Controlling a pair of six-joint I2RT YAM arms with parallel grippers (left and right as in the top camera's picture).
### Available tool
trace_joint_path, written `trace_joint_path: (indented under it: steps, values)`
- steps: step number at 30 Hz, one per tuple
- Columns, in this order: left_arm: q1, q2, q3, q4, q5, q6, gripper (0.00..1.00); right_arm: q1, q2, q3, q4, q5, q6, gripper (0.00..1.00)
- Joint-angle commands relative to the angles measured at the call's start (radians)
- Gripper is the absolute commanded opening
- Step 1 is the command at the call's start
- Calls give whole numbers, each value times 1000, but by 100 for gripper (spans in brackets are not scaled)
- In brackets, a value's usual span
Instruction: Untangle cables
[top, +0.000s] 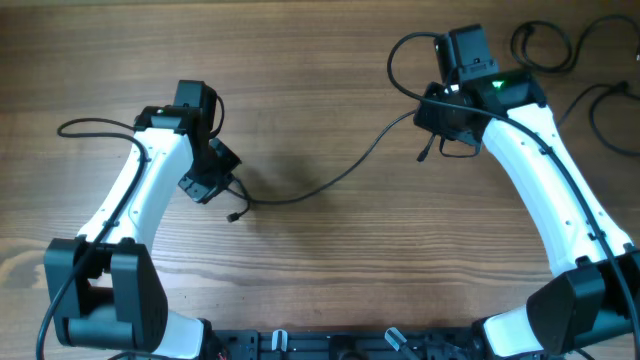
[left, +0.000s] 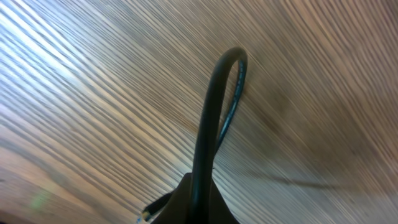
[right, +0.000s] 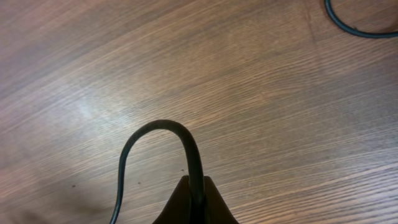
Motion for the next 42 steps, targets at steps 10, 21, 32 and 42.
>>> trace_joint_path:
  steps: [10,21,32,42]
  values:
    - [-136,9,4,-43,-369,-219,11,-114,-11,-91,5,267,135,4]
    - [-138,9,4,10,-266,-219,4,-136,-11,-91,21,299,134,4]
    - [-138,10,4,16,-265,-218,18,-185,-31,100,-113,294,31,4]
    - [-138,10,4,35,-265,-218,18,-383,-212,197,-219,238,-70,4]
